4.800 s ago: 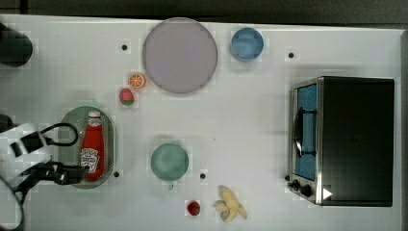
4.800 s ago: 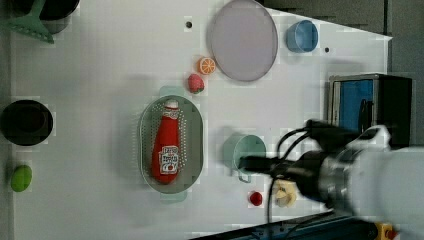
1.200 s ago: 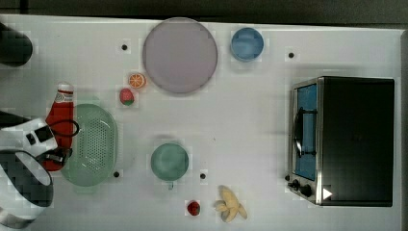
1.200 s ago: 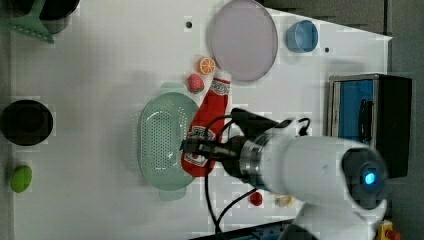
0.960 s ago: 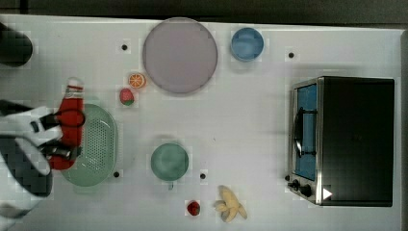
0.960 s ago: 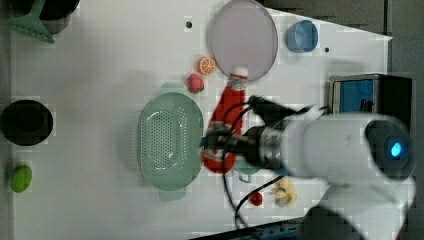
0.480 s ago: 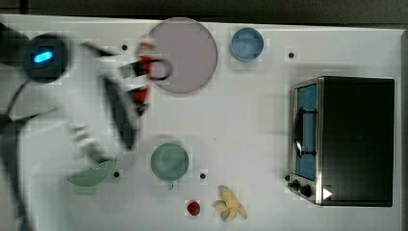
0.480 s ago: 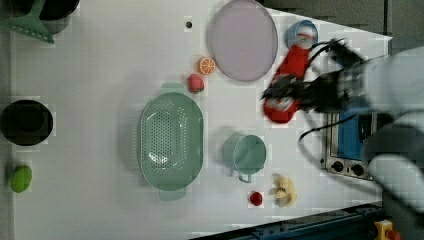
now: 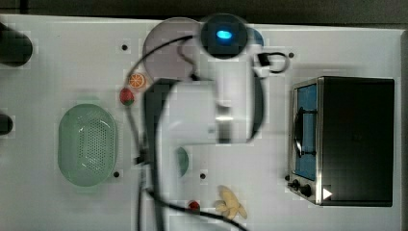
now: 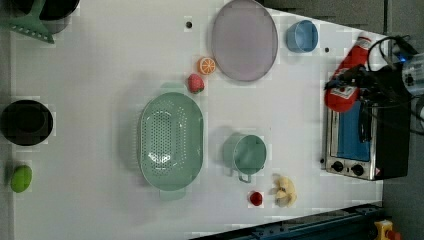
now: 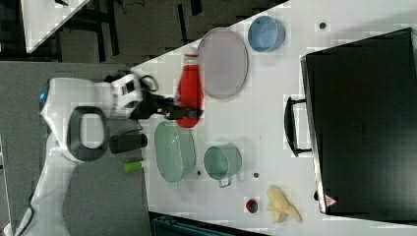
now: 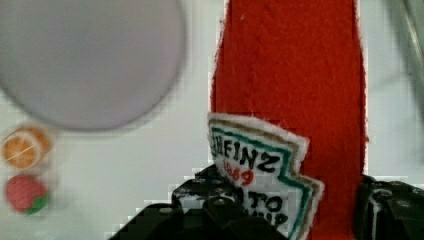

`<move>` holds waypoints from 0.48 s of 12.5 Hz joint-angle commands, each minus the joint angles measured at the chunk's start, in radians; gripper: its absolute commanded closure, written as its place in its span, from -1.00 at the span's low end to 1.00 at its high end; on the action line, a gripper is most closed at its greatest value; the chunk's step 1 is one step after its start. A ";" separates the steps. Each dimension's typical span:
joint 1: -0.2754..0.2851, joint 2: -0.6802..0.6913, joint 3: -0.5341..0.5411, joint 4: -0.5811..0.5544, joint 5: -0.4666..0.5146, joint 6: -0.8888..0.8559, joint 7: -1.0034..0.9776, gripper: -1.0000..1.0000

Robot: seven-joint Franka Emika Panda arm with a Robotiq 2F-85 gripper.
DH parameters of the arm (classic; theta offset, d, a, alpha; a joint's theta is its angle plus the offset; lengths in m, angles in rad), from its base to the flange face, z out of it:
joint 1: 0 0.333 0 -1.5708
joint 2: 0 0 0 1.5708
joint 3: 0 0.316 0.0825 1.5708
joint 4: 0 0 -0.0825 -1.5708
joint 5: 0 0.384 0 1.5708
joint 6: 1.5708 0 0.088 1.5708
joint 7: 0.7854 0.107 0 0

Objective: Pick ketchup from strainer and place it on the table

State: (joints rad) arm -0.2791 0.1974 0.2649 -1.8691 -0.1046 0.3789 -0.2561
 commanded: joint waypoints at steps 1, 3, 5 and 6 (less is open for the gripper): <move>0.024 -0.020 -0.031 -0.087 0.008 0.088 -0.125 -0.19; 0.023 -0.018 -0.052 -0.197 0.008 0.234 -0.125 -0.19; 0.023 0.000 -0.058 -0.302 0.010 0.366 -0.125 -0.19; 0.023 0.020 -0.059 -0.340 0.010 0.418 -0.125 -0.19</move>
State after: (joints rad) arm -0.2981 0.2192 0.1903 -2.1895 -0.1055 0.7588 -0.3113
